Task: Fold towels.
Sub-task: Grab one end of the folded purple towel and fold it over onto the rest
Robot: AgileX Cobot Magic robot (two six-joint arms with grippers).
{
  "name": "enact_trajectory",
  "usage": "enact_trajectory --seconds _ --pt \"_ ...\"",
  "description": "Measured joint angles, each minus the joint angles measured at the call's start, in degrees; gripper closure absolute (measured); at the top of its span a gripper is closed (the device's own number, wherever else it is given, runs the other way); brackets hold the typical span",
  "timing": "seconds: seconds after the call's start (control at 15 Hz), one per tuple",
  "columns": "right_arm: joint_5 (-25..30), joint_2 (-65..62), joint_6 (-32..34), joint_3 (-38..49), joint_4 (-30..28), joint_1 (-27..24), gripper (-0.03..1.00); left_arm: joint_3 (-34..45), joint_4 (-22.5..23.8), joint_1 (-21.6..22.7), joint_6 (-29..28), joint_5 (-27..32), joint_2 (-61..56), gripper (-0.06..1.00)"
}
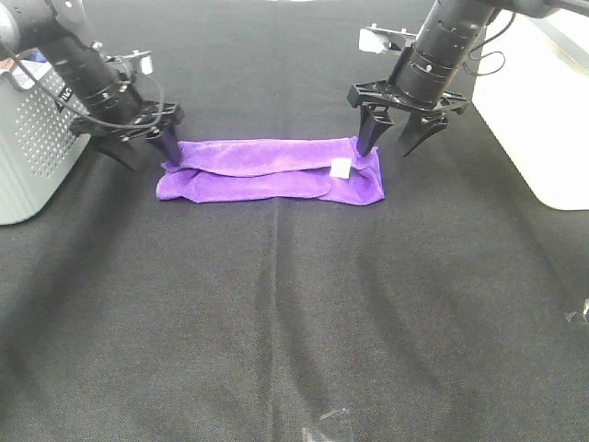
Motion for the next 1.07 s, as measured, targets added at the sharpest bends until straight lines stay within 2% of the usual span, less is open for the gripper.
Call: enact_trajectory --seconds 0.2,0.4,0.53,0.6,0.8,1.07 --pt "0.0 0.0 0.06 0.0 0.0 0.0 0.3 0.0 -5.56 1.15 2.12 -0.4 0.11 0.28" --pt "0.17 0.0 0.46 0.0 0.0 0.0 0.3 0.0 -7.73 2.29 4.01 -0.57 0.97 0.28" --pt "0.17 0.0 0.92 0.0 0.0 0.0 0.3 0.0 -7.56 2.23 5.21 -1.6 2.18 0.28" --pt "0.17 0.0 1.09 0.0 0.0 0.0 0.3 0.0 -7.56 2.12 3.67 -1.66 2.23 0.26" --pt "0.17 0.0 1.32 0.0 0.0 0.0 0.3 0.0 -6.13 1.72 0.4 -1.66 2.29 0.07" --pt "0.17 0.0 1.32 0.0 0.0 0.0 0.3 -0.4 -6.7 1.72 0.92 -1.55 2.98 0.05"
